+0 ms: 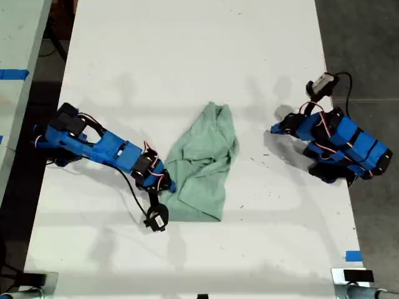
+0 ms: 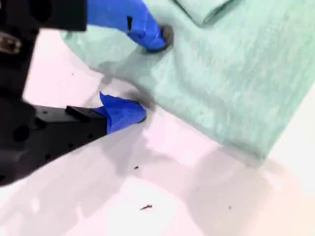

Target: Fold t shirt

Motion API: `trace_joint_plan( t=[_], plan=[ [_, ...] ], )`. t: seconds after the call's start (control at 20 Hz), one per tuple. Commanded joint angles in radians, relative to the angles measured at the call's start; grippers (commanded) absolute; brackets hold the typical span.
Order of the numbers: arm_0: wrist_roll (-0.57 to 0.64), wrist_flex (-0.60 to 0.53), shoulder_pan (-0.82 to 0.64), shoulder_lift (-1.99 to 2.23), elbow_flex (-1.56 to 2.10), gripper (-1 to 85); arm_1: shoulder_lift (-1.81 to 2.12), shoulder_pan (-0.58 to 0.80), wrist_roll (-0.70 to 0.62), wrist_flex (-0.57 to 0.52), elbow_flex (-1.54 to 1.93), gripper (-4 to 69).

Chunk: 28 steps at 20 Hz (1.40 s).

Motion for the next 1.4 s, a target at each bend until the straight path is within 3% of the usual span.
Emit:
trace_joint_plan(
  t=[0.0,0.1,0.25,0.65,0.85,0.95,1.0,1.05,1.15,1.2,1.35],
  plan=[
    [0.061,-0.018,-0.034,-0.058,-0.097,-0.2,0.014,0.002,0.002,0.008,0.037,2.3],
    [0.063,0.031,-0.035,-0.018,-0.109,-0.3,0.014,0.002,0.002,0.008,0.037,2.3],
    [0.094,0.244,-0.040,-0.006,-0.328,-0.3,0.014,0.002,0.000,0.008,0.037,2.3],
    [0.357,0.253,-0.176,0.137,-0.397,-0.3,0.014,0.008,-0.005,0.008,0.037,2.3],
    [0.730,-0.170,-0.221,0.130,-0.391,-0.3,0.014,0.009,-0.006,0.008,0.037,2.3],
    [0.830,-0.348,-0.227,0.064,-0.394,0.7,0.014,0.009,-0.008,0.008,0.035,2.3],
    [0.859,-0.414,-0.219,0.032,-0.393,9.3,0.014,0.009,-0.009,0.008,0.035,2.3],
    [0.871,-0.466,-0.207,0.008,-0.393,26.6,0.014,0.009,-0.011,0.008,0.035,2.3],
    [0.861,-0.491,-0.201,-0.002,-0.390,38.8,0.014,0.009,-0.012,0.008,0.035,2.3],
    [0.864,-0.492,-0.199,0.017,-0.382,34.9,0.014,0.009,-0.012,0.008,0.035,2.3],
    [0.868,-0.471,-0.221,0.095,-0.368,12.1,0.014,0.011,-0.014,0.008,0.035,2.3]
  ],
)
